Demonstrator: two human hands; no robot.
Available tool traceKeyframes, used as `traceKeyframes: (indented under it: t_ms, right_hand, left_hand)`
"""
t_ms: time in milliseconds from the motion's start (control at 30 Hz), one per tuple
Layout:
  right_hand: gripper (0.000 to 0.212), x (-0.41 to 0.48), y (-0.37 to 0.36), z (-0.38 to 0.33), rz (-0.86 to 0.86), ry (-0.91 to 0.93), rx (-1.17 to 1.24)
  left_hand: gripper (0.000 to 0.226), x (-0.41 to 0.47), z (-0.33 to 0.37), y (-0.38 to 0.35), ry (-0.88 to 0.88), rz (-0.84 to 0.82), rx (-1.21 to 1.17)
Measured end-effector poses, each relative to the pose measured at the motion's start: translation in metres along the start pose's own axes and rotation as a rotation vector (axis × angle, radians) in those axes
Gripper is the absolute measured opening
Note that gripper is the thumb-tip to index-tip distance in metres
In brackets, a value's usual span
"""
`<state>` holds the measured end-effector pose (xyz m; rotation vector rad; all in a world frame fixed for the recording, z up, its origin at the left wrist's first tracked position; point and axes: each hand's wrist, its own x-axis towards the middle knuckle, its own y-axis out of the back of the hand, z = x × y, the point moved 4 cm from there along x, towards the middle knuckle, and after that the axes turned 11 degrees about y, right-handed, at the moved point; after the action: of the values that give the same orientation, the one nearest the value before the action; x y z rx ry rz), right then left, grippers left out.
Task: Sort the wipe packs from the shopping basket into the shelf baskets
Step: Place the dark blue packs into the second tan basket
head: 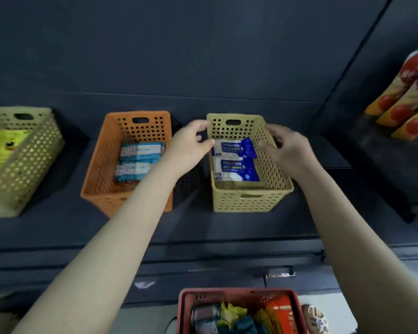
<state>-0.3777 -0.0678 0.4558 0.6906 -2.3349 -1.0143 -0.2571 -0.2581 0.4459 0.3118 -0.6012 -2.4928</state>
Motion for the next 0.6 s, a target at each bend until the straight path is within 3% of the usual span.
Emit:
traceKeyframes:
  t_ms: [133,267,467,600]
  right_hand:
    - [0.045,-0.075,0.025,-0.02,0.088,0.104,0.039]
    - [0.042,-0.174,0.022,-0.021,0.049,0.124,0.078]
    - [0.04,-0.297,-0.037,0.026,-0.124,-0.102,0.132]
    - [0.038,-0.347,-0.083,0.059,-0.214,-0.273,0.067]
  left_hand:
    - [0.033,-0.086,-0.002,-0.01,-0.134,0.159,0.029]
    - [0.029,-0.176,-0.037,-0.04,-0.102,0.148,0.037]
    - [0.027,-0.274,-0.124,-0.088,0.102,0.039,0.064]
    - [0.027,-0.296,-0.177,-0.113,0.197,-0.138,0.123]
